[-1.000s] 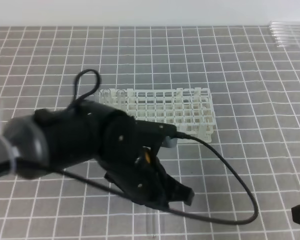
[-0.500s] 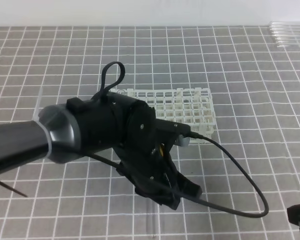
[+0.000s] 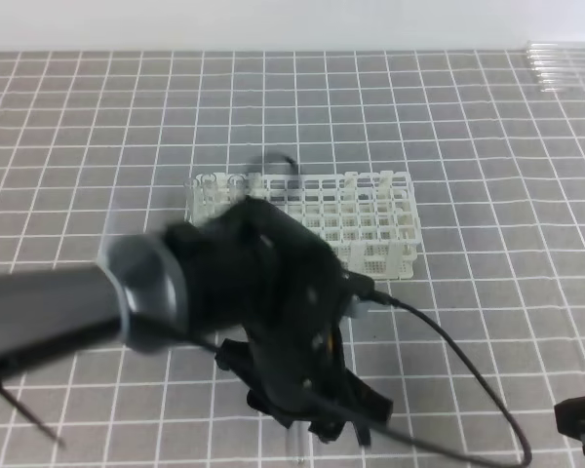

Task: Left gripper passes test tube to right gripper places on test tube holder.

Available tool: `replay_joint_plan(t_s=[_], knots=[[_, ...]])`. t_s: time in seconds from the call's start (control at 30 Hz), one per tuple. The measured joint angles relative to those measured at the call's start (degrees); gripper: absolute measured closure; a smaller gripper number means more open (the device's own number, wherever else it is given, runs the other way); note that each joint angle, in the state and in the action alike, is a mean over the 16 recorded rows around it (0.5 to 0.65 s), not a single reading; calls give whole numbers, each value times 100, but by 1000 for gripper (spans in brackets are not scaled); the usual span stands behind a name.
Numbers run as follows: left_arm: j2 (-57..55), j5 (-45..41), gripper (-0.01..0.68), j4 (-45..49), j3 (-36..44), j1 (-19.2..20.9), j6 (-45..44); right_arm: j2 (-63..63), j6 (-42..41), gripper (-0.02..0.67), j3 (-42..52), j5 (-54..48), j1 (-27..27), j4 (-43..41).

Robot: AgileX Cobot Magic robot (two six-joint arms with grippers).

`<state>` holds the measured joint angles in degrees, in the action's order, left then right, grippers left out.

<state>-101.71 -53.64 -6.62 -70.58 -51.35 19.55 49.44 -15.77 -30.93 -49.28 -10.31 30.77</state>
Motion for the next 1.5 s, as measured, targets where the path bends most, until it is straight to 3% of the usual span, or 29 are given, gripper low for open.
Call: replay_joint_plan(t_s=[0.33, 1.0, 1.5], knots=[[-129, 38, 386, 975, 5, -235, 982, 0, -69, 662, 0, -28, 0, 53], [-682, 129, 390, 546, -16, -197, 750, 0, -129, 662, 0, -73, 0, 112], [-794, -12, 557, 781, -57, -200, 466, 0, -130, 662, 0, -85, 0, 112]])
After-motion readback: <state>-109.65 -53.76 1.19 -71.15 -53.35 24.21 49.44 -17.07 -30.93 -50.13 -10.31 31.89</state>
